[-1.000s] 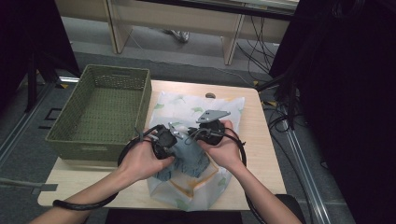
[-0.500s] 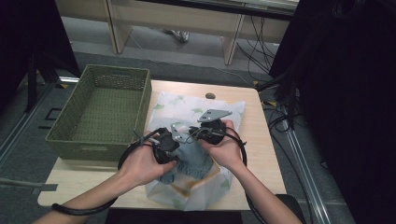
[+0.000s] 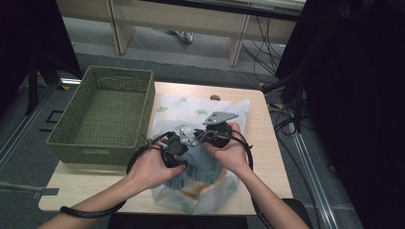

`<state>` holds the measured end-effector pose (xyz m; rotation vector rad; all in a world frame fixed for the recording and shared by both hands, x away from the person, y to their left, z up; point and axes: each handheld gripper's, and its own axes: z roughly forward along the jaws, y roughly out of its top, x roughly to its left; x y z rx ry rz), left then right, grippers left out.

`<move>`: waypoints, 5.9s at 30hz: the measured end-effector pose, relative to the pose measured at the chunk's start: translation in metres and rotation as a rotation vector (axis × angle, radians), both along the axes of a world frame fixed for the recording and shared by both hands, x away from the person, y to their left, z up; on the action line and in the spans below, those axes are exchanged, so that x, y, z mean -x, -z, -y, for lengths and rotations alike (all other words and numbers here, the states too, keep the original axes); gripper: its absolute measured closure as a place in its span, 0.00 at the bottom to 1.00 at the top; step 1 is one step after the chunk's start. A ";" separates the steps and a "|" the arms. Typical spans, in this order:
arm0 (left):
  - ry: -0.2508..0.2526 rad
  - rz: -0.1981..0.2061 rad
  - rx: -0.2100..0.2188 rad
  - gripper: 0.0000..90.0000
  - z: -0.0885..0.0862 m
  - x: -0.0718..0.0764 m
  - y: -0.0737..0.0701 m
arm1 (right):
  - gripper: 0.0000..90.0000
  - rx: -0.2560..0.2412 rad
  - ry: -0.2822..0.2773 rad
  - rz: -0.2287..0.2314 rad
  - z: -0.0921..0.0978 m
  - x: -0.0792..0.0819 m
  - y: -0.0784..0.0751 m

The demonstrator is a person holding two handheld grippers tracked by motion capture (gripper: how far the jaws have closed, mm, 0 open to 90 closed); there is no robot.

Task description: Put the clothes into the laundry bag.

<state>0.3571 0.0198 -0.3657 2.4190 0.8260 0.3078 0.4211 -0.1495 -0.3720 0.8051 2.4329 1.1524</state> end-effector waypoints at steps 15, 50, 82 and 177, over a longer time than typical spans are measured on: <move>0.020 0.011 0.025 0.77 0.001 0.001 0.006 | 1.00 -0.028 -0.004 0.028 -0.001 0.001 -0.004; -0.066 0.136 0.072 0.77 -0.001 -0.014 0.020 | 1.00 -0.099 -0.008 0.035 0.000 0.004 -0.009; -0.121 0.225 0.089 0.77 0.008 -0.034 0.040 | 1.00 -0.116 -0.001 0.034 0.002 0.004 -0.011; -0.202 0.466 0.162 0.77 0.027 -0.068 0.088 | 1.00 -0.136 0.044 0.043 0.015 -0.002 -0.012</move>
